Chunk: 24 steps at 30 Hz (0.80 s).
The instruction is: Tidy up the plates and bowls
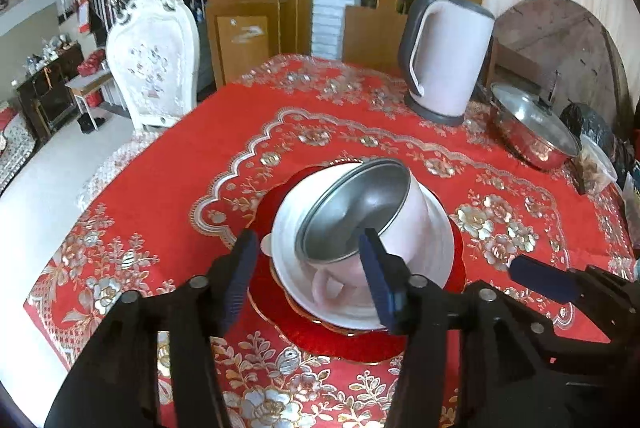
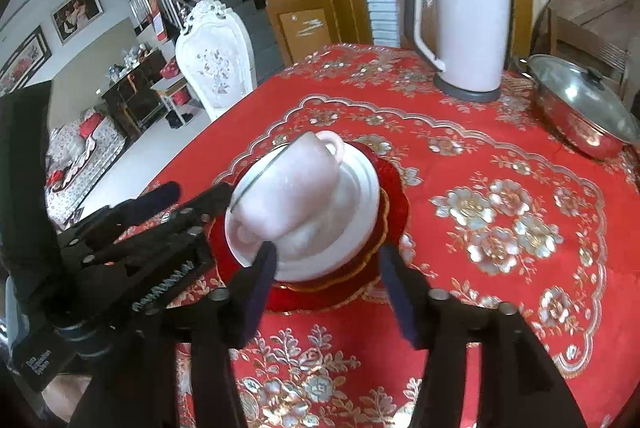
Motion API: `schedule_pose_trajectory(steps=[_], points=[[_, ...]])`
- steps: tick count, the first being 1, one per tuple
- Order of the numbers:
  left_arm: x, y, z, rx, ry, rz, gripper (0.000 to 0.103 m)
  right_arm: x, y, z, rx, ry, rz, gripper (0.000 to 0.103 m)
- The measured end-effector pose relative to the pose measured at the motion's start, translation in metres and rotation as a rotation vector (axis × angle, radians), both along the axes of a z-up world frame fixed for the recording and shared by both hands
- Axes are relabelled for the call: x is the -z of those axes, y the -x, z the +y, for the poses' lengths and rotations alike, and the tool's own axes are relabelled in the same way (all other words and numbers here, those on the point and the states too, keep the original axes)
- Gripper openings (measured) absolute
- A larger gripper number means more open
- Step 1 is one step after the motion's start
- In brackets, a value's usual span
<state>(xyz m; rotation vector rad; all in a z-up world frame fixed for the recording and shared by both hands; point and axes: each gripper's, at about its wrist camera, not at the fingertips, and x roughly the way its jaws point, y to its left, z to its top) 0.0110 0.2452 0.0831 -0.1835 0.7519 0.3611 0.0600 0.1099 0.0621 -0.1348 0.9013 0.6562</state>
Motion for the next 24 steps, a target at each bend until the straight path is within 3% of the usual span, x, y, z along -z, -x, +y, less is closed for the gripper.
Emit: schedule_pose_trajectory(steps=[2,4,12,24], points=[[0.000,0.011,-0.002,-0.013,-0.005,-0.023,0.060,0.001,0.006,-0.009,0.022,-0.008,-0.016,0.075],[0.002,0.021,-0.005,-0.014,-0.007,-0.041,0.064,0.004,0.014,-0.018,0.035,-0.026,-0.026,0.079],[0.016,0.053,-0.025,-0.023,-0.053,-0.077,0.066,0.016,0.039,-0.040,0.093,-0.037,-0.081,0.084],[0.031,0.080,-0.026,-0.095,-0.083,-0.125,0.074,0.022,0.056,-0.047,0.164,-0.061,-0.193,0.102]])
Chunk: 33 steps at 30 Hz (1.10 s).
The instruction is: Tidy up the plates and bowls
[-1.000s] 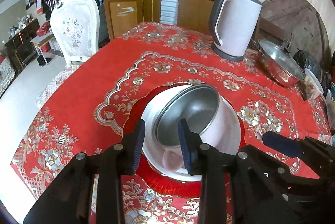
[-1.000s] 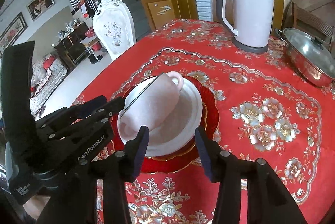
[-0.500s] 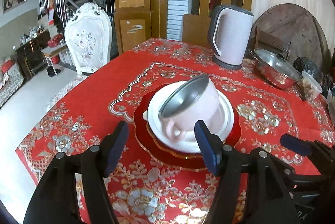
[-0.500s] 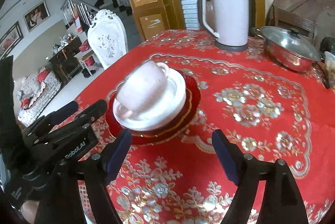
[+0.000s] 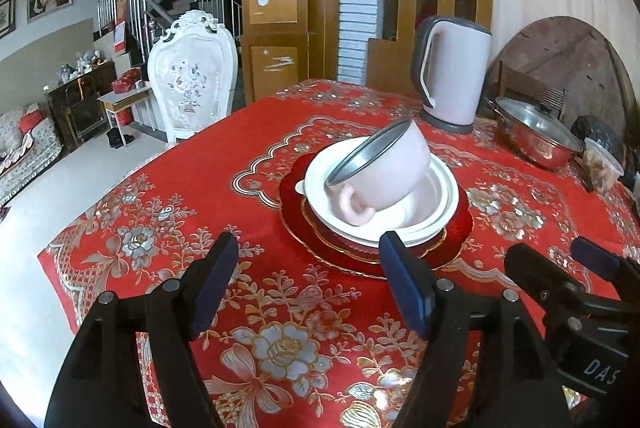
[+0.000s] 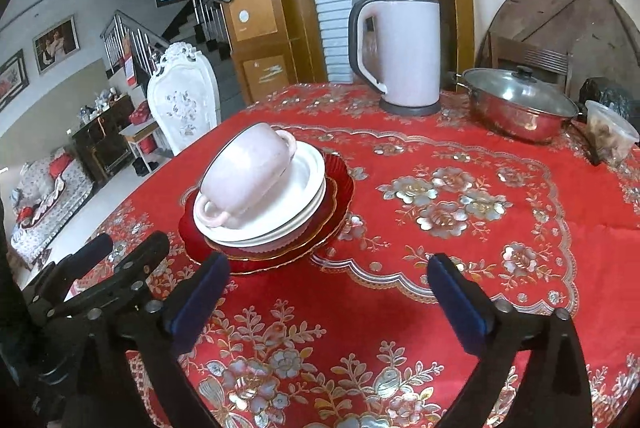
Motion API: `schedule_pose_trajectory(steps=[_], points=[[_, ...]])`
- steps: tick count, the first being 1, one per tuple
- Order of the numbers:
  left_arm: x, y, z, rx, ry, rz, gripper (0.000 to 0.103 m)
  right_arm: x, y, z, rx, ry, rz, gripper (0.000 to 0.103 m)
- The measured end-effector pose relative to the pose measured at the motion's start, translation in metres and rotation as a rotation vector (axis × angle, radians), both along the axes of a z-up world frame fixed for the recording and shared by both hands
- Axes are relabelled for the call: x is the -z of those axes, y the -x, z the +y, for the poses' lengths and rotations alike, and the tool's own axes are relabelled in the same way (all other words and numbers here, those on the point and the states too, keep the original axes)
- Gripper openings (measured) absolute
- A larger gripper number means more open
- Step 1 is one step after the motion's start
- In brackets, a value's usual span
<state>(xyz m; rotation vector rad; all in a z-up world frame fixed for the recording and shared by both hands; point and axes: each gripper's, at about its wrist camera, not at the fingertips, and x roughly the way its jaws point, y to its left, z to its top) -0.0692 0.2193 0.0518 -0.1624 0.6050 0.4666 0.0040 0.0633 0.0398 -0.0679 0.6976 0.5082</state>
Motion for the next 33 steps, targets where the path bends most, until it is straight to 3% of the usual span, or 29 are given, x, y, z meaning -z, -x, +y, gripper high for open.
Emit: schedule_pose_trajectory(steps=[16,25,33], points=[[0.019,-0.004,0.005,0.041,0.003,0.049,0.075,0.019,-0.014,0.008,0.031,0.012,0.024,0.102],[0.019,0.005,0.016,0.036,0.017,0.013,0.078,0.025,-0.014,0.017,0.023,0.038,0.006,0.102],[0.026,0.001,0.019,0.038,0.023,0.033,0.078,0.031,-0.016,0.019,0.032,0.044,0.017,0.102]])
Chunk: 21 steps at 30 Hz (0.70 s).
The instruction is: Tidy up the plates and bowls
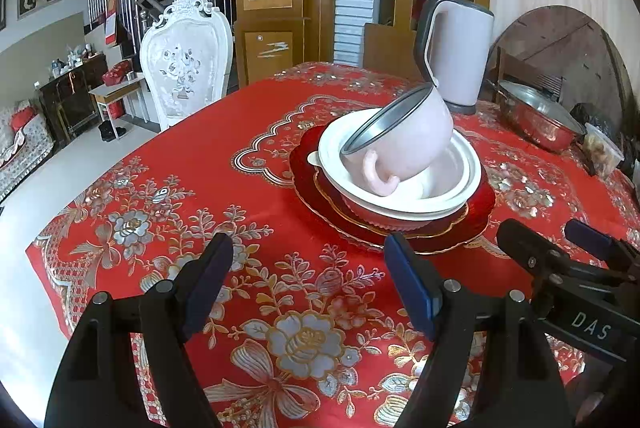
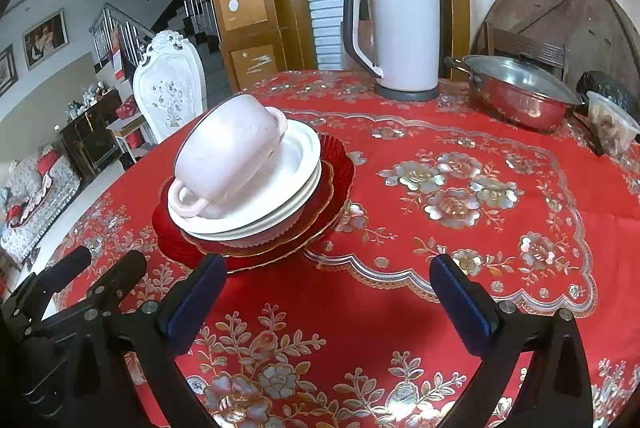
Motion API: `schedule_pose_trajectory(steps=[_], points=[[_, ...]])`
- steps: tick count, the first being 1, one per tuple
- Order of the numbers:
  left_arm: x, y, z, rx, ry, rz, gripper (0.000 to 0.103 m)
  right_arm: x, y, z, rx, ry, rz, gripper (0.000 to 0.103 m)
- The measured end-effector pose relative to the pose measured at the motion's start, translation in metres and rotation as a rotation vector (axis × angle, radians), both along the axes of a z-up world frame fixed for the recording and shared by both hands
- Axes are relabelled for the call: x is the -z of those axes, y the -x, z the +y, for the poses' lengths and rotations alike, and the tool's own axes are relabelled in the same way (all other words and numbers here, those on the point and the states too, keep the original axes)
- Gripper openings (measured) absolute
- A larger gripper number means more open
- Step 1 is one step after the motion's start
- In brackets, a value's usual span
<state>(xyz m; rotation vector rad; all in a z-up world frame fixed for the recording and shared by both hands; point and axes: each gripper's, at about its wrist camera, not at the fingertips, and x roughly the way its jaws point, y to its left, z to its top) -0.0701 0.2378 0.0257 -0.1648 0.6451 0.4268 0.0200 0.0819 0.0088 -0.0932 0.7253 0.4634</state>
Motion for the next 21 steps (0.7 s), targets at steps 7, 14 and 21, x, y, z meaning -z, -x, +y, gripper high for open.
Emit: schedule_pose_trajectory(steps=[7,14,21], points=[[0.0011,-0.0021,-0.0006,0.003,-0.009,0.003,0.078,0.0020,-0.0006,0.0004,0.007,0.010,0.000,0.102],[0.0021,-0.0045,-0.0024,0.010,-0.010,0.007,0.078,0.0035,0.0011,-0.0028,0.024,0.013,-0.003,0.102],[0.0036,-0.0057,-0.0010,0.013,-0.002,0.014,0.078,0.0040,0.0007,-0.0020,0.027,0.019,-0.001,0.102]])
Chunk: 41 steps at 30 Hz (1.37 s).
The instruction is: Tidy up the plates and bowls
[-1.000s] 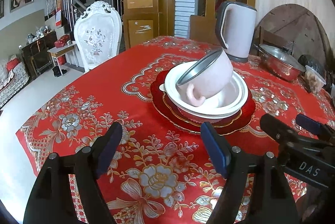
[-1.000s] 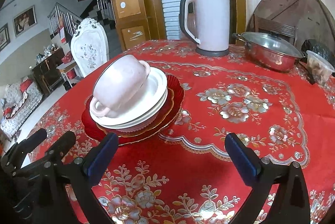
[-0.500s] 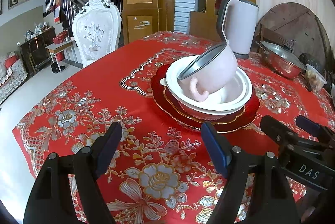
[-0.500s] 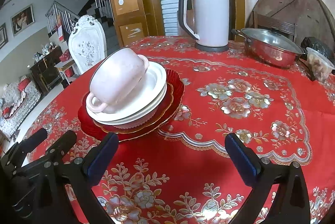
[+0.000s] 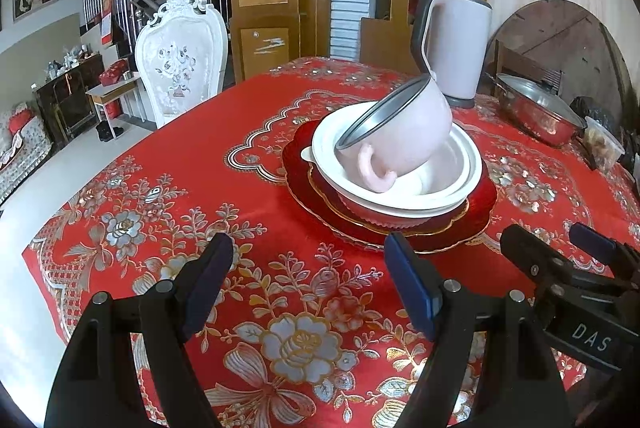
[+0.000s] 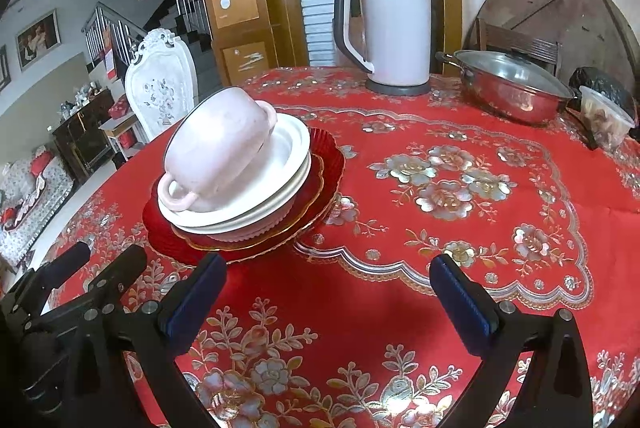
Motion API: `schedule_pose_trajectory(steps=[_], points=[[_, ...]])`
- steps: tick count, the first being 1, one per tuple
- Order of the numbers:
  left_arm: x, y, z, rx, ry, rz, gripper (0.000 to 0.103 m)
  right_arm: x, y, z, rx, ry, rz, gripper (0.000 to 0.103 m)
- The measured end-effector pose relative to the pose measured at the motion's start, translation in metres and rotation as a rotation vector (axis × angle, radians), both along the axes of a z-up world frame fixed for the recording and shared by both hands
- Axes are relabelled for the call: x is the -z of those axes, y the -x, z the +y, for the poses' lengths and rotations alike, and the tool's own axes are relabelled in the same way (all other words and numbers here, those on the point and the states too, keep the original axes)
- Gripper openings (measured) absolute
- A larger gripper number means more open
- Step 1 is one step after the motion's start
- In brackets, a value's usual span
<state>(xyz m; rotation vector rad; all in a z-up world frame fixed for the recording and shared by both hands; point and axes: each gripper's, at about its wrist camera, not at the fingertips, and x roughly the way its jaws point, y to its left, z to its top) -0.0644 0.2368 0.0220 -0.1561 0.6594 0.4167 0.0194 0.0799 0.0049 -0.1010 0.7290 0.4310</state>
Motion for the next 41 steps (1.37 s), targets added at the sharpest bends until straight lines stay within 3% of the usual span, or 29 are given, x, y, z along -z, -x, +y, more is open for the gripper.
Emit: schedule_pose_trajectory(steps=[35,41], points=[[-0.0029,-0.0020,0.0018,-0.007,-0.037,-0.024,0.078,0.0008,-0.0062,0.0047,-0.012,0.000,0.002,0.102],[-0.0010,-0.0028,0.0021,0.006,0.001,-0.006,0.078,0.0010,-0.0066,0.0021,-0.014,-0.002,0.013,0.102]])
